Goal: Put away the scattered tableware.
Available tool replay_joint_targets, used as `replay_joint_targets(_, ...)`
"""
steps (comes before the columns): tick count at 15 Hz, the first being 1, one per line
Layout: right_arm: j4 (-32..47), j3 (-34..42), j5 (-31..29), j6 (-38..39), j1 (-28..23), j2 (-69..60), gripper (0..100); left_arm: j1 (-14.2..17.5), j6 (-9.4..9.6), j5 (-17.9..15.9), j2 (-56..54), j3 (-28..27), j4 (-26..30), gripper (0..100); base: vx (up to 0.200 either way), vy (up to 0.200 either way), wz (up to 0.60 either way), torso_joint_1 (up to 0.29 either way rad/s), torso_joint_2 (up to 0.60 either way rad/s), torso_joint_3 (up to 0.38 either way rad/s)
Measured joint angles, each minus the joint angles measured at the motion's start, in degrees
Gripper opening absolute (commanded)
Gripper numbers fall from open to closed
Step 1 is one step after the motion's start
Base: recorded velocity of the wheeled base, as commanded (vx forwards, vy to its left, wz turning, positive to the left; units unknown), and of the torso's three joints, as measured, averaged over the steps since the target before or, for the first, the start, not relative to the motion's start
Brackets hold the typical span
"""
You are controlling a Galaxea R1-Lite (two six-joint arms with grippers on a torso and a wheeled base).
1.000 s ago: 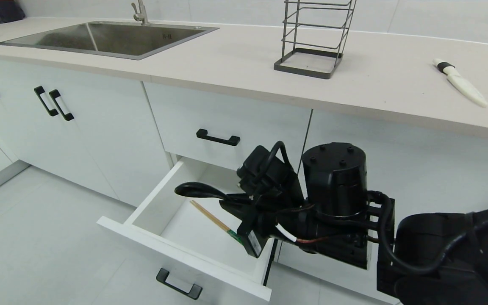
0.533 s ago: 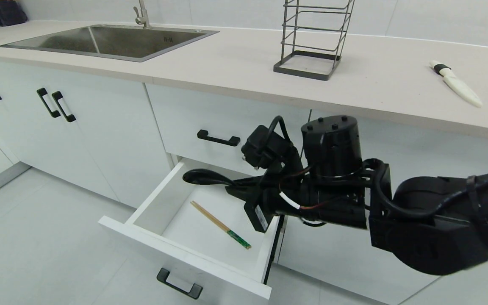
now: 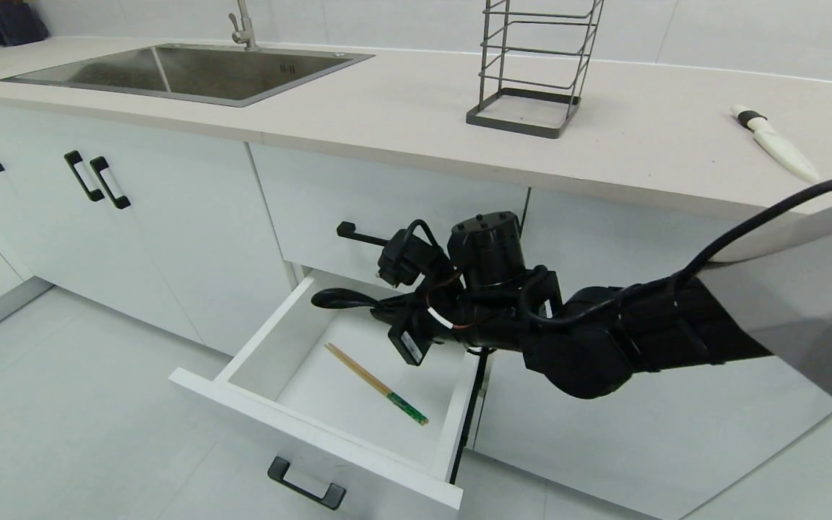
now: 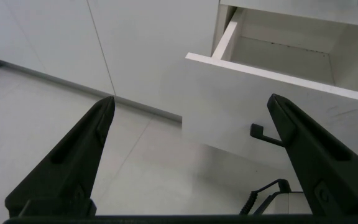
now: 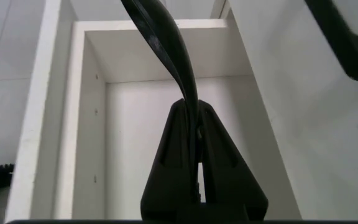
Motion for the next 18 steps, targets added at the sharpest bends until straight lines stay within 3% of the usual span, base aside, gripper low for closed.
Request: replay_joint_targets(18, 1.15, -12.32, 2.38, -1.83, -0.17, 15.88, 0, -0.04, 0.00, 0.00, 0.00, 0.00, 0.00, 100, 0.000, 0.000, 0.00, 0.000, 0.00, 0.000)
